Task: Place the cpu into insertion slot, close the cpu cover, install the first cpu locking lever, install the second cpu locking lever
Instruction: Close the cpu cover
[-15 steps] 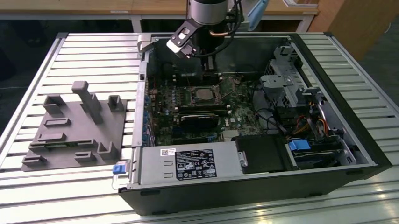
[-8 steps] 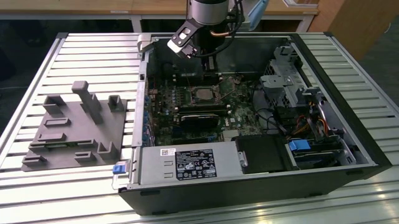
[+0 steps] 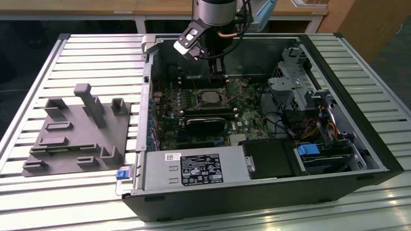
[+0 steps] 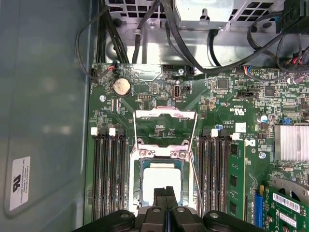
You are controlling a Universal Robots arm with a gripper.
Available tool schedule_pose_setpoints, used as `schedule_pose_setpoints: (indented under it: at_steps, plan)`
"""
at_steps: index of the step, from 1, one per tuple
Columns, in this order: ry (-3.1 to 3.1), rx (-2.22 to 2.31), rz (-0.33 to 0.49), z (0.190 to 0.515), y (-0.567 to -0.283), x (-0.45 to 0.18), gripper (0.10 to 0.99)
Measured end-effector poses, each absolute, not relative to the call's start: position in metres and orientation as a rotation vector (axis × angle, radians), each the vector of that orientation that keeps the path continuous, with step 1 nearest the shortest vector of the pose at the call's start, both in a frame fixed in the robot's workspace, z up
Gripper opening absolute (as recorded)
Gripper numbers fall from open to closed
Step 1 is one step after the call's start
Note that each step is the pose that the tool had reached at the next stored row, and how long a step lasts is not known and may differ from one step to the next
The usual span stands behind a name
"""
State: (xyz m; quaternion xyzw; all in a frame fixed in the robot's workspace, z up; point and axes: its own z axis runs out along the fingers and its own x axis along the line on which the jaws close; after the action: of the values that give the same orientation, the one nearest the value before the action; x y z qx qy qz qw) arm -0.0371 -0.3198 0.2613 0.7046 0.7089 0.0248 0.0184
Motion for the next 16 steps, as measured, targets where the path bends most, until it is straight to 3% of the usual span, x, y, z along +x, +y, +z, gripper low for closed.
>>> schedule_pose_setpoints:
  at_steps: [16]
  plan:
    - [2.204, 2.191, 0.083, 0.2613, -0.3198, -0.0334, 0.106]
